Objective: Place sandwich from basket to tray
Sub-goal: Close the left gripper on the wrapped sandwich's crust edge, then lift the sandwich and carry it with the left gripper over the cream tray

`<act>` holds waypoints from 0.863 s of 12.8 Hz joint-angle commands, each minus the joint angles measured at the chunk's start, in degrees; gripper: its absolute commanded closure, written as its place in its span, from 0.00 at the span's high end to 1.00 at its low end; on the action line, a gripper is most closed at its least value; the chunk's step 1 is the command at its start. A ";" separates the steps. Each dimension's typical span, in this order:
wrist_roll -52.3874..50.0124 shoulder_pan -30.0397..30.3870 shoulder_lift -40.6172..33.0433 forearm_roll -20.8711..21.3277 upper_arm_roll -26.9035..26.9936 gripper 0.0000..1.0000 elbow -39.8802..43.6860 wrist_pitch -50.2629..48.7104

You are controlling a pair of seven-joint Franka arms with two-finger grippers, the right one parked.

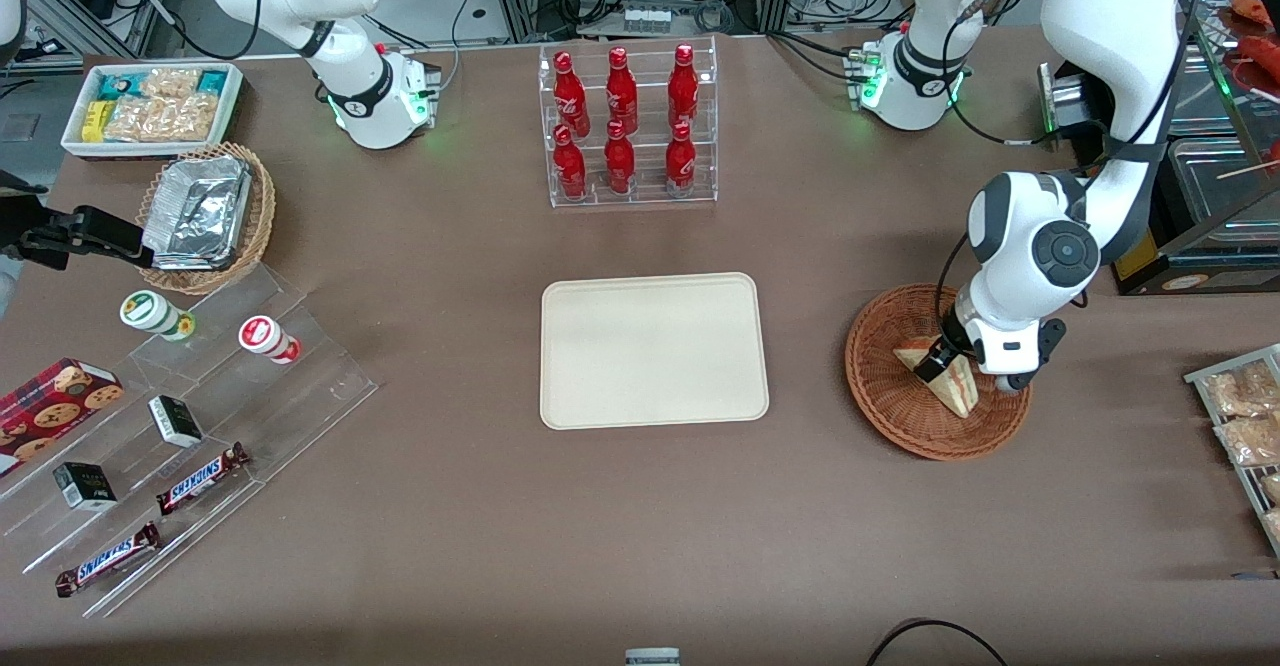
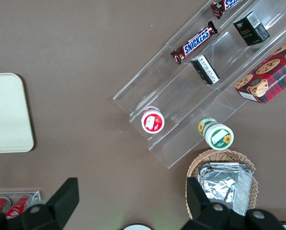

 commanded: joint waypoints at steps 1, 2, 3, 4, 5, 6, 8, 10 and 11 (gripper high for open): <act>-0.16 -0.23 -0.23 1.45 0.37 0.00 -0.11 -0.07; 0.89 -0.23 -0.40 1.63 0.37 0.00 -0.02 -2.16; 2.03 -0.23 -0.75 1.72 0.37 0.00 0.15 -4.09; 2.82 -0.41 -1.71 1.72 0.37 0.00 0.68 -6.12; 3.79 -0.58 -2.77 1.72 0.28 0.00 1.99 -9.09; 5.62 -0.58 -3.82 1.72 0.28 0.00 3.74 -12.87; 8.53 -0.93 -4.27 1.54 -0.24 0.00 8.56 -19.11; 11.86 -3.29 -3.48 1.54 -1.21 0.00 13.49 -24.05; 15.10 -4.87 -2.87 1.46 -1.21 0.00 14.91 -24.76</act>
